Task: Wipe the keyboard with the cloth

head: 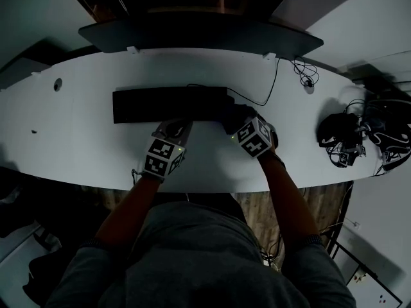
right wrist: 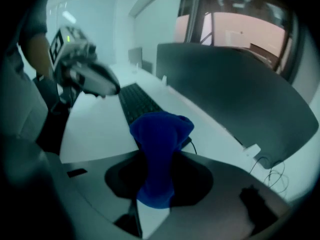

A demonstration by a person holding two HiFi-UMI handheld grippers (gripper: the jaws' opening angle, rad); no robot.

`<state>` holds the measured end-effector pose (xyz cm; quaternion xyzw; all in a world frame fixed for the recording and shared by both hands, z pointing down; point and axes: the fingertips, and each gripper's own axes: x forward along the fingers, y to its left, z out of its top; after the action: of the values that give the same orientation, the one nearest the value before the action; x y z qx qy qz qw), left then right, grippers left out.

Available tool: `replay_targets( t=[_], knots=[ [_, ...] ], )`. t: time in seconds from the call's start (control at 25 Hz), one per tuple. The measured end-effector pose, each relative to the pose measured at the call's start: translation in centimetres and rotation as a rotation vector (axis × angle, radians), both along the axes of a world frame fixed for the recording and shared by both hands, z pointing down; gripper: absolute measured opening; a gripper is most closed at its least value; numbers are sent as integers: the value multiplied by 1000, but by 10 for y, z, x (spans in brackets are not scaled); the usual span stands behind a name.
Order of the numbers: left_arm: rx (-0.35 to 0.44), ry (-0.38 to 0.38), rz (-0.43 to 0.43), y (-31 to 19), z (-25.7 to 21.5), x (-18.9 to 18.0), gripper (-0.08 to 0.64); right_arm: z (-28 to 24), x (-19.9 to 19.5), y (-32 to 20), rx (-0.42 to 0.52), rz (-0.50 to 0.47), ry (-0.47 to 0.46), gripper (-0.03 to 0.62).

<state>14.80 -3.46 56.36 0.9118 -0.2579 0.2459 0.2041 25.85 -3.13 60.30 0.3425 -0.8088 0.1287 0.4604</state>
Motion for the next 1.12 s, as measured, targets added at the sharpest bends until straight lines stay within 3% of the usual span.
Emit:
replay_targets(
  t=[0.12,0.2,0.4,0.56,0.76,1.12],
  knots=[
    [47,51,-31,6,-32,-10,8,-56,-16,4,56,110,-276,127],
    [109,74,-41,10,-59,-21,8,-94,-25,9,103,156,-398,127],
    [219,166,-77,19,-138,-54,8,-171,-52,30,215,131,-518,127],
    [283,219,-21,39,-186,-73,8,-235,-86,43,339,127,-679,127],
    [334,255,52,56,-225,-96,8,-279,-126,61,388,135,-773,127],
    [311,331,84,51,-261,-126,8,-312,-168,60,480,157,-736,127]
  ],
)
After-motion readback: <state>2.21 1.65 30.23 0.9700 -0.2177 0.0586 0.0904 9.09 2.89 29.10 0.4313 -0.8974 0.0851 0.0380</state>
